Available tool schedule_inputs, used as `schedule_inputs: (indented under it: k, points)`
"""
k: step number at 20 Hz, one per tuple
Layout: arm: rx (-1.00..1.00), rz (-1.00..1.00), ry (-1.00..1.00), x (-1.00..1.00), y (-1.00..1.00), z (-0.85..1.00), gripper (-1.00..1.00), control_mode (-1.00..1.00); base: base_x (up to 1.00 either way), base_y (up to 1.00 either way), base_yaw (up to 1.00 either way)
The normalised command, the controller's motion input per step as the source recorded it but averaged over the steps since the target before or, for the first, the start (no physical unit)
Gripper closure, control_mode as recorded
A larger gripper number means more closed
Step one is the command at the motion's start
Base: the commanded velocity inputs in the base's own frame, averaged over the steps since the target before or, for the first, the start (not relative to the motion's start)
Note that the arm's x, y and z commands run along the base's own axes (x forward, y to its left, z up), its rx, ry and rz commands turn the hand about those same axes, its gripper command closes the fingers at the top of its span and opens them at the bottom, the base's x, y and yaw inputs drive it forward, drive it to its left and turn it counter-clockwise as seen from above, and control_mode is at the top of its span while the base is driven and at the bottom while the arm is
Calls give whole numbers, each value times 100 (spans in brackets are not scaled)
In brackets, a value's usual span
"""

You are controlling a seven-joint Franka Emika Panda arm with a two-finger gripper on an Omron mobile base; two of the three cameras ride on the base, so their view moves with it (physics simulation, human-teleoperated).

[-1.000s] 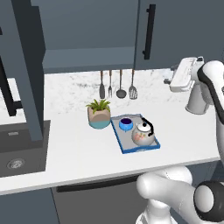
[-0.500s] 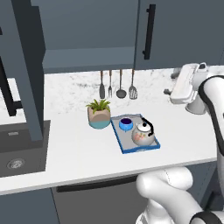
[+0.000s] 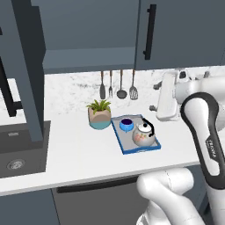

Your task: Pick the kettle from the counter and place it on the tray. Then pick the mug from the cabinet and place it on the tray. Then close the cabinet doors.

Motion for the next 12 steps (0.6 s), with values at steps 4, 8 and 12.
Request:
schedule_inputs:
  k: [4,8,12]
  points:
    - [-21,0,-25,0,89,-2,-100,-100,0,0,0]
    - [-13,0,-14,0,51,0,-100,-100,0,0,0]
    - [-3,0,-1,-1,12,0,-100,-100,0,0,0]
